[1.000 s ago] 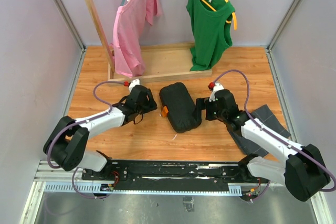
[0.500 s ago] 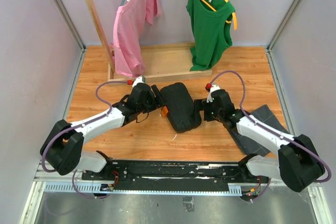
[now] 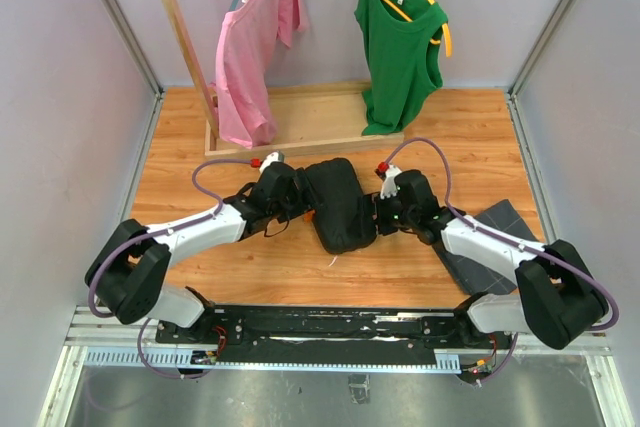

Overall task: Sort the tools into containers
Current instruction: Close the storage box at the center of the board.

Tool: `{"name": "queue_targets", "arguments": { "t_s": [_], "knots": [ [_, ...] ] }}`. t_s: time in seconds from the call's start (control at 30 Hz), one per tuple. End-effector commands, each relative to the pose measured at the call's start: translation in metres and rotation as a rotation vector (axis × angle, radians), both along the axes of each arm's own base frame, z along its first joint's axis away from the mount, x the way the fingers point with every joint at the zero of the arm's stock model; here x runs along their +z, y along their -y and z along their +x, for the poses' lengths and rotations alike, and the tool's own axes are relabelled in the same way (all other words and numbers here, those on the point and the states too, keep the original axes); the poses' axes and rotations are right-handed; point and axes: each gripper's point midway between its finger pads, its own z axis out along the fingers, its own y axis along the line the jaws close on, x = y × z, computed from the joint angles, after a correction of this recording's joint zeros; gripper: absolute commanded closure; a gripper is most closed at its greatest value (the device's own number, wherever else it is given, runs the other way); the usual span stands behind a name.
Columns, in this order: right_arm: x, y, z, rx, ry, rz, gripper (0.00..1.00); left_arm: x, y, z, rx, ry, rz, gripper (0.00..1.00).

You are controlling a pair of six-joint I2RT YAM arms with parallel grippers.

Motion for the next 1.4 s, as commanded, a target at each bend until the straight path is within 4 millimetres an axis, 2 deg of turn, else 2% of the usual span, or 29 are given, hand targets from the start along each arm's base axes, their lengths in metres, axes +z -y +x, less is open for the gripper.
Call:
{"name": "queue_targets", "arguments": {
  "t_s": [0.0,0.2,0.7,1.37],
  "knots": [
    [0.008,-0.027,-0.021,0.111,-0.031,0.087,0.01,0.004,0.006,0.003,-0.004,0.011,-0.015,0.23],
    [0.014,-0.032,-0.026,0.126,-0.038,0.115,0.01,-0.003,-0.001,0.002,0.016,-0.002,0.019,0.23],
    [-0.001,-0.029,-0.025,0.105,-0.078,0.079,0.01,-0.014,-0.003,0.015,0.036,-0.029,0.108,0.23],
    [-0.008,-0.032,-0.025,0.115,-0.108,0.078,0.01,-0.034,-0.005,0.004,0.046,-0.093,0.100,0.22]
  ]
}}
